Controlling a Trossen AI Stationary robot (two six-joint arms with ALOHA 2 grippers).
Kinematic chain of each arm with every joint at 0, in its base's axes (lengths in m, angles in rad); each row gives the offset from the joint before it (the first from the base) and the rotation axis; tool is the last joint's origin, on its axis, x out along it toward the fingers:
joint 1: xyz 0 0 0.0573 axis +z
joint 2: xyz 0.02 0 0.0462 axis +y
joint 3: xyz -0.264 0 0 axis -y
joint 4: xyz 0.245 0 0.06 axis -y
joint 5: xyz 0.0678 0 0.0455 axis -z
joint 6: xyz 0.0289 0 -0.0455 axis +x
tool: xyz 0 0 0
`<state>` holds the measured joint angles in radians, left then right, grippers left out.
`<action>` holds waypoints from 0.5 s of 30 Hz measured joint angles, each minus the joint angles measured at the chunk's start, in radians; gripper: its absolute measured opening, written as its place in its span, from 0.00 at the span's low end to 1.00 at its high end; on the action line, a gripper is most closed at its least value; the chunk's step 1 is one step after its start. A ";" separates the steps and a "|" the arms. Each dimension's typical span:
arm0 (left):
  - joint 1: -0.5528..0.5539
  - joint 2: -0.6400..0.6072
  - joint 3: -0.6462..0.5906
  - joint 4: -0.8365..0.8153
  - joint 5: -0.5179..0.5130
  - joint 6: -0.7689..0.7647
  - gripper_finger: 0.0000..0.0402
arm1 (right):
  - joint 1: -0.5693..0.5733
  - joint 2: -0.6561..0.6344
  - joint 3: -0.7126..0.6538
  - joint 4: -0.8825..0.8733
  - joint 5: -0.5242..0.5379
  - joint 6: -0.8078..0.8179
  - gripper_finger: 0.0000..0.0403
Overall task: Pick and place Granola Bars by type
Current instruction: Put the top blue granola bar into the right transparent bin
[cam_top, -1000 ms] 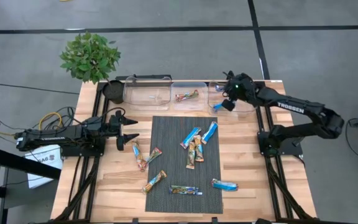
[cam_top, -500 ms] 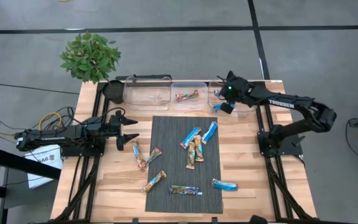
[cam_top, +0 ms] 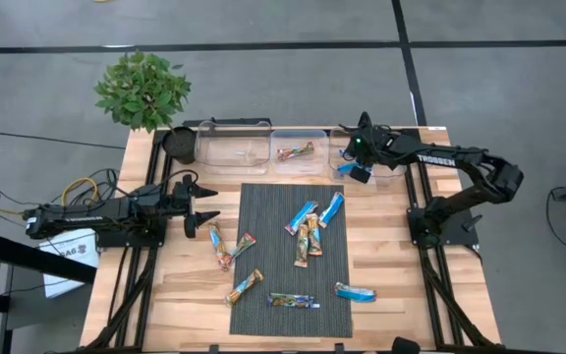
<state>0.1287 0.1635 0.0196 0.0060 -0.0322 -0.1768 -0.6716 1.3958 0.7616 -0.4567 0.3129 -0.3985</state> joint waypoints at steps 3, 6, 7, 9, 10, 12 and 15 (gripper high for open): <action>0.000 0.000 0.000 0.000 0.000 0.000 0.79 | 0.000 -0.002 0.000 0.000 0.001 -0.002 0.12; 0.000 0.000 0.000 0.000 0.000 0.000 0.79 | 0.000 -0.002 0.000 0.000 0.001 -0.002 0.14; 0.000 0.000 0.000 0.000 0.000 0.000 0.79 | 0.000 -0.002 0.000 0.000 0.001 -0.002 0.15; 0.000 0.000 0.000 0.000 0.000 0.000 0.79 | 0.000 -0.002 0.000 0.000 0.002 -0.002 0.17; 0.000 0.000 0.000 0.000 0.000 0.000 0.79 | 0.000 -0.002 0.000 0.000 0.002 -0.002 0.18; 0.000 0.000 0.000 0.000 0.000 0.000 0.79 | 0.000 -0.002 0.000 0.000 0.003 -0.002 0.19; 0.000 0.000 0.000 0.000 0.000 0.000 0.79 | 0.000 -0.002 0.000 0.000 0.003 -0.002 0.22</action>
<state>0.1287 0.1636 0.0196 0.0059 -0.0326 -0.1768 -0.6716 1.3937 0.7616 -0.4564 0.3161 -0.4004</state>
